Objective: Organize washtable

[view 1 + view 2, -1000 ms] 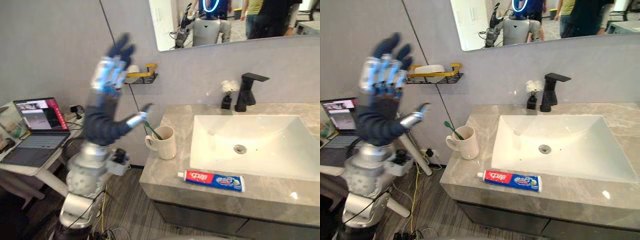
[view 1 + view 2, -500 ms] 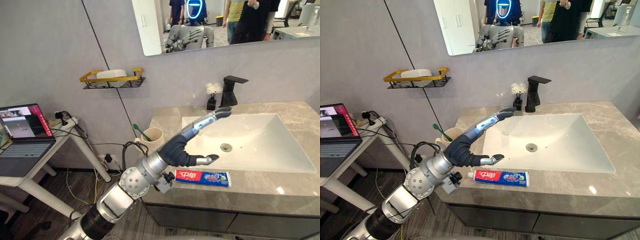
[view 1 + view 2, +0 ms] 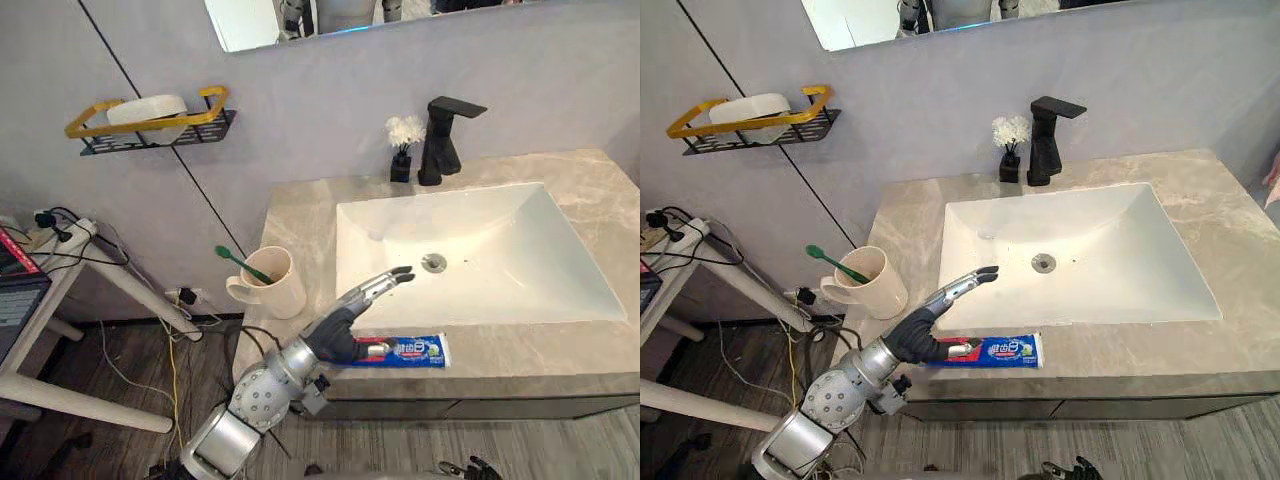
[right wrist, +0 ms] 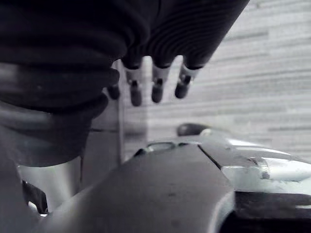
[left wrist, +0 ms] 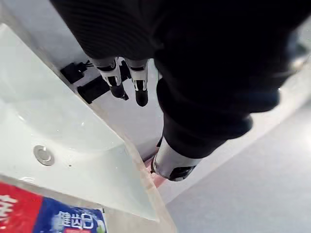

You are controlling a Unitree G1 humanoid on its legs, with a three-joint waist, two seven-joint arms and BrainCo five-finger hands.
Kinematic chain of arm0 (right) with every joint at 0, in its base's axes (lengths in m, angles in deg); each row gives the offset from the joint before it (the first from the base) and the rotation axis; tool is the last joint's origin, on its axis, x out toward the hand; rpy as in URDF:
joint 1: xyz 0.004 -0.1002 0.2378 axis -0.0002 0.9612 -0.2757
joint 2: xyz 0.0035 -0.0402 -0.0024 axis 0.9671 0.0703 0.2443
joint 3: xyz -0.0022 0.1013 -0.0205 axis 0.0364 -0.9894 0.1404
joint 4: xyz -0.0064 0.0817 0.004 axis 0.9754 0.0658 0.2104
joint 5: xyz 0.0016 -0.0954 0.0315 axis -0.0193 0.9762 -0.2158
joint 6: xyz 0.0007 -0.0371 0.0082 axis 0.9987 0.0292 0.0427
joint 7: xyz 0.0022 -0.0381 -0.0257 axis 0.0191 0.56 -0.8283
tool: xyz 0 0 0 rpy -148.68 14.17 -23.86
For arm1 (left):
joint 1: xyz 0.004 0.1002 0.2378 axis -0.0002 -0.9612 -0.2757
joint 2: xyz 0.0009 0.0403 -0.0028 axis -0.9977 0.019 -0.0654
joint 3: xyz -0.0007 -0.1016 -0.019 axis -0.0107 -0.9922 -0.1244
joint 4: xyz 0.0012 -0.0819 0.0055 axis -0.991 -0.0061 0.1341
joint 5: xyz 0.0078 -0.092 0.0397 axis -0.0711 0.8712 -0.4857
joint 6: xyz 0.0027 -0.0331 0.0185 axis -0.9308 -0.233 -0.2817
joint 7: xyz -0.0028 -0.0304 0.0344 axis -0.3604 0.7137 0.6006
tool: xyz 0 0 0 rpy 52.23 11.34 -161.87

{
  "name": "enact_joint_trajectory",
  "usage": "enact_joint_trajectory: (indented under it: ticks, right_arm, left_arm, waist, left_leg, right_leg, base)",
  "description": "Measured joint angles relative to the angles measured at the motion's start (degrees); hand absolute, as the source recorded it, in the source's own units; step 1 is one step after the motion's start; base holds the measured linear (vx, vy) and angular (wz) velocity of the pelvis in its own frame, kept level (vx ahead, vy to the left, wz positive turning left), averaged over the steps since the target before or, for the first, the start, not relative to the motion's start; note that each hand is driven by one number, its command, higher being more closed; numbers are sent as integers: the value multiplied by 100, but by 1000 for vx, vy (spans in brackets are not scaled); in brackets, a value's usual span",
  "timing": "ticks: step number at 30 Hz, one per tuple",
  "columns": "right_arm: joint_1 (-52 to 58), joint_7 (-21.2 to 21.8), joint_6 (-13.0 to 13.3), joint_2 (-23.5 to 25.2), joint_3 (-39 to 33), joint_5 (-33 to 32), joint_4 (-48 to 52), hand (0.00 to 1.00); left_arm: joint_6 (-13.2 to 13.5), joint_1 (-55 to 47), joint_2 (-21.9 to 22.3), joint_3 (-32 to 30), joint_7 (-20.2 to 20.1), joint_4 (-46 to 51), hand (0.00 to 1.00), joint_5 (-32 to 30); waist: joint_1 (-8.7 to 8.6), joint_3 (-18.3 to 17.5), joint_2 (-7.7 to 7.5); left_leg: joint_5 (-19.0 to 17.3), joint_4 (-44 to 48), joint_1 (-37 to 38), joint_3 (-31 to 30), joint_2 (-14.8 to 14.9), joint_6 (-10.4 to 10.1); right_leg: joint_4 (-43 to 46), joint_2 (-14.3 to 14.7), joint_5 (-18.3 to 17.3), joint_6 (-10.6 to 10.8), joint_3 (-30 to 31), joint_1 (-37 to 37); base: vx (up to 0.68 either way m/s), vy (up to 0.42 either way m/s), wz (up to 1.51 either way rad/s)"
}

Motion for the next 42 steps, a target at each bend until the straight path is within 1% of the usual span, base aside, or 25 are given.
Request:
enact_joint_trajectory:
  ticks: [3,4,5,6,9,12,14,18,21,24,25,27,29,30,31,33,37,42]
  right_arm:
    - [-3,3,21,-6,0,1,2,0]
    - [21,9,33,27,-154,1,17,0]
    - [60,8,32,24,-200,1,12,0]
    - [94,9,29,-2,-217,2,3,0]
    - [94,27,23,-15,-246,5,4,0]
    - [112,51,25,-8,-270,-1,9,0]
    - [116,60,25,-7,-270,0,9,0]
    - [120,92,23,-3,-266,-2,22,0]
    - [123,101,18,12,-255,-1,71,0]
    - [146,101,16,27,-238,-1,129,0]
    - [160,101,17,37,-203,-1,143,0]
    - [176,99,16,71,-197,-1,153,0]
    - [208,91,18,110,-190,0,163,0]
    - [215,90,18,116,-185,0,163,0]
    - [218,85,18,120,-163,0,163,0]
    - [221,73,22,120,-147,0,166,0]
    - [222,-16,29,128,-140,-1,173,0]
    - [227,-15,23,128,-139,4,168,0]
  left_arm:
    - [-2,-47,-53,-68,-44,142,0,0]
    - [-4,-663,-310,-730,-145,571,0,7]
    - [-7,-857,-422,-922,-197,690,0,8]
    - [-9,-891,-491,-939,-237,742,0,8]
    - [-9,-1090,-495,-924,-245,769,0,8]
    - [-9,-1346,-398,-825,-285,766,0,-194]
    - [-7,-1388,-397,-791,-368,762,0,-306]
    - [-6,-1497,-403,-688,-374,694,0,-464]
    - [7,-1497,-412,-648,-429,432,0,-624]
    - [17,-1496,-408,-573,-438,76,0,-956]
    - [24,-1493,-408,-490,-351,-79,0,-1182]
    - [35,-1489,-386,-363,-263,-301,0,-1452]
    - [47,-1469,-336,-249,-85,-465,0,-1753]
    - [65,-1452,-334,-210,-52,-494,0,-1833]
    - [139,-1402,-316,-145,21,-561,0,-1951]
    - [164,-1248,-302,-11,91,-650,0,-2129]
    - [220,-1020,-291,195,143,-826,0,-2214]
    - [309,-977,-298,319,117,-855,0,-2248]
  waist:
    - [19,13,27]
    - [25,71,62]
    - [48,71,62]
    - [128,67,95]
    - [136,82,118]
    - [131,77,126]
    - [131,76,123]
    - [130,68,107]
    - [129,49,75]
    - [128,28,39]
    - [127,10,10]
    - [122,-22,-42]
    - [119,-63,-112]
    - [121,-72,-125]
    - [122,-81,-142]
    - [124,-83,-148]
    - [95,-85,-149]
    - [101,-89,-155]
  left_leg:
    - [0,16,-21,3,2,0]
    - [-102,181,-2,13,21,-13]
    - [-114,196,24,3,20,-10]
    - [-120,197,27,-14,16,-7]
    - [-120,195,61,-30,14,-7]
    - [-119,194,92,-28,16,-7]
    - [-119,192,99,-29,19,-7]
    - [-116,176,116,-29,19,-4]
    - [-116,158,131,-30,19,-4]
    - [-116,134,144,-31,16,-4]
    - [-115,122,145,-32,15,-4]
    - [-114,104,145,-36,13,-3]
    - [-114,89,143,-36,8,-3]
    - [-114,86,142,-36,6,-3]
    - [-113,80,138,-36,3,-3]
    - [-111,68,137,-35,1,-3]
    - [-77,-33,145,-34,2,-13]
    - [-77,-76,147,-32,1,-13]
  right_leg:
    - [0,3,0,0,6,3]
    - [-5,15,-4,-6,40,88]
    - [-9,13,-6,-9,22,129]
    - [-9,9,-7,-10,-5,150]
    - [-8,10,-8,-10,-52,214]
    - [1,13,-7,-11,-41,230]
    - [4,16,-6,-10,-37,216]
    - [-1,18,5,-22,-35,215]
    - [-12,20,7,-25,-42,222]
    - [-24,19,8,-26,-55,218]
    - [-34,19,8,-26,-69,218]
    - [-53,19,9,-27,-85,221]
    - [-74,18,10,-28,-93,221]
    - [-81,17,11,-29,-95,223]
    - [-90,16,12,-30,-102,224]
    - [-99,16,15,-31,-110,223]
    - [-137,26,16,-30,-123,203]
    - [-222,36,46,-38,-137,225]
  base:
    - [23,-1,-8]
    - [3,-2,-5]
    - [0,0,0]
    - [-26,4,16]
    - [-45,10,9]
    - [-45,4,-1]
    - [-58,7,-1]
    - [-11,1,0]
    - [0,0,0]
    - [0,0,0]
    - [0,0,0]
    - [0,0,0]
    - [0,0,0]
    - [0,0,0]
    - [0,0,0]
    - [0,0,0]
    - [0,0,0]
    - [0,0,0]
